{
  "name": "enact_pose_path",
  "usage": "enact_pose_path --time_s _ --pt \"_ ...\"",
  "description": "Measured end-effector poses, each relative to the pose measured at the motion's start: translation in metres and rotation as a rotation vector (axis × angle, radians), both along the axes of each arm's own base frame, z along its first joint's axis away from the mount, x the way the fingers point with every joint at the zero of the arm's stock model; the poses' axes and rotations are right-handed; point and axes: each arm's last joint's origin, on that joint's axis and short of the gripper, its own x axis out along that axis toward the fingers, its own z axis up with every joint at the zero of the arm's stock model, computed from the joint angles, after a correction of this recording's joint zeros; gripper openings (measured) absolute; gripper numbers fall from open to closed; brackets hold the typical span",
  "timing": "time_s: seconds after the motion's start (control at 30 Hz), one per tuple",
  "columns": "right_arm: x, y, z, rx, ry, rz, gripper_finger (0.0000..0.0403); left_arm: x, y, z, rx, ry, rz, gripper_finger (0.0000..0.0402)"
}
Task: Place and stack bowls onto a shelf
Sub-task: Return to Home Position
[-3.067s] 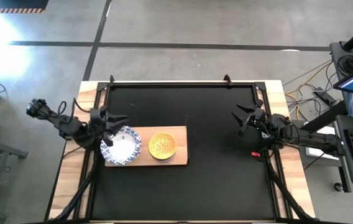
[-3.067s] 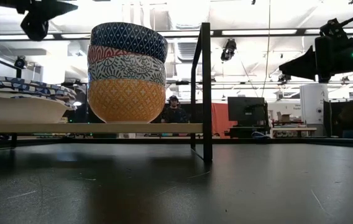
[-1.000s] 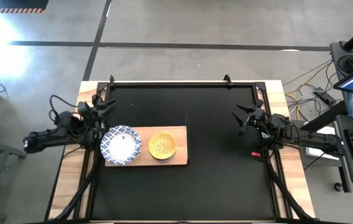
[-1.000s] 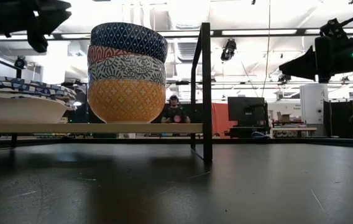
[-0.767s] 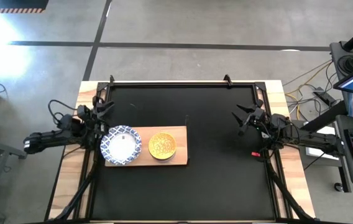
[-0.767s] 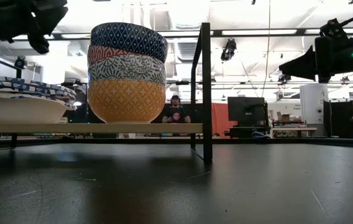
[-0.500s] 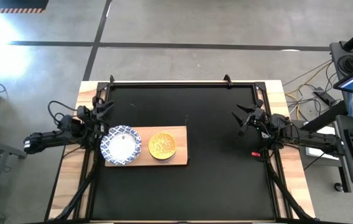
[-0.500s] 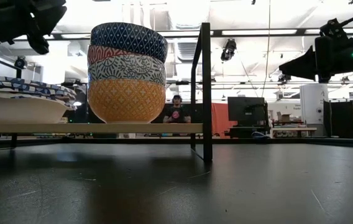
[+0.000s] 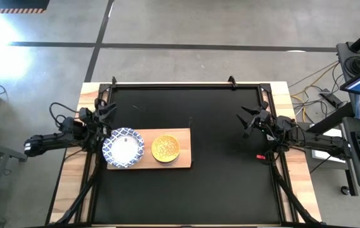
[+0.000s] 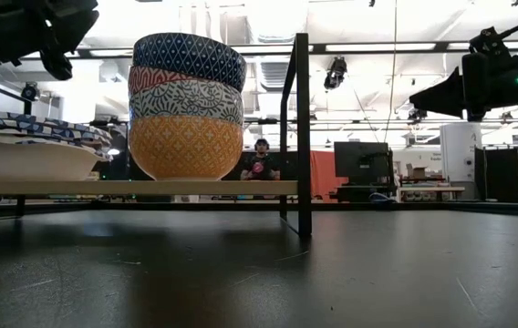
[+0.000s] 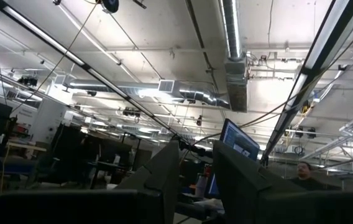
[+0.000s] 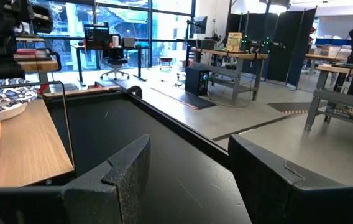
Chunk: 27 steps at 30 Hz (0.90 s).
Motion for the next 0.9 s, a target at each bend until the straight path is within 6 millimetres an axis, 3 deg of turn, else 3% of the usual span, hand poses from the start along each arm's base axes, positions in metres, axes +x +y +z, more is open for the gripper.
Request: enact_pose_path --time_s 0.9 --pt "0.0 0.0 0.0 0.0 0.0 0.0 0.0206 0.0 0.0002 0.001 -0.025 -0.009 -0.009 0.0082"
